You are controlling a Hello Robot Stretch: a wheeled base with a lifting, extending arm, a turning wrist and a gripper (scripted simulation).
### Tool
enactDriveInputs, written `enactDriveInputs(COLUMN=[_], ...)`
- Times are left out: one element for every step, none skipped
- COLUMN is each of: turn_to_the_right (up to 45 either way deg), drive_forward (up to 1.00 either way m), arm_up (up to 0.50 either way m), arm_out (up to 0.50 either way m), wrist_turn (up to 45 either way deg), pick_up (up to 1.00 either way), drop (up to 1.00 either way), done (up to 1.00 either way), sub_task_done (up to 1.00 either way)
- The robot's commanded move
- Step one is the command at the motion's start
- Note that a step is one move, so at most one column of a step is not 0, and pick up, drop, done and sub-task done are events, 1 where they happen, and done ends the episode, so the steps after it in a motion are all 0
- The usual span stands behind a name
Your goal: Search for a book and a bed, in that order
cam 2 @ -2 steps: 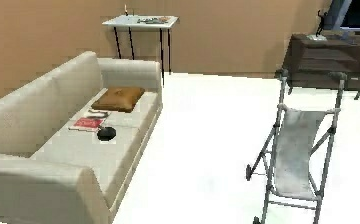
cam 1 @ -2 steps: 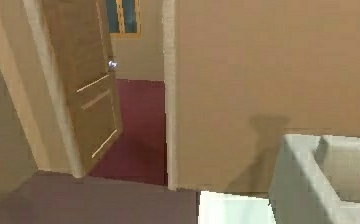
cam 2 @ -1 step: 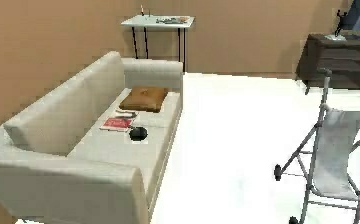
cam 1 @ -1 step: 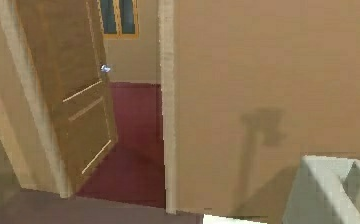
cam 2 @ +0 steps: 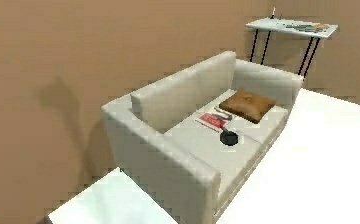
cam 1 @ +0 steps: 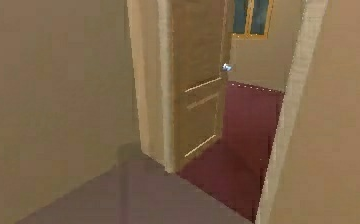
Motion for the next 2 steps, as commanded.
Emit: enactDriveInputs(turn_to_the_right=[0.0, -36.0], drive_forward=[1.0, 0.0], arm_up=[0.0, 0.0], arm_out=[0.0, 0.0], wrist_turn=[0.0, 0.0], pick_up=[0.0, 0.0], drop=[0.0, 0.0], done=[0.0, 0.0], sub_task_done=[0.0, 0.0])
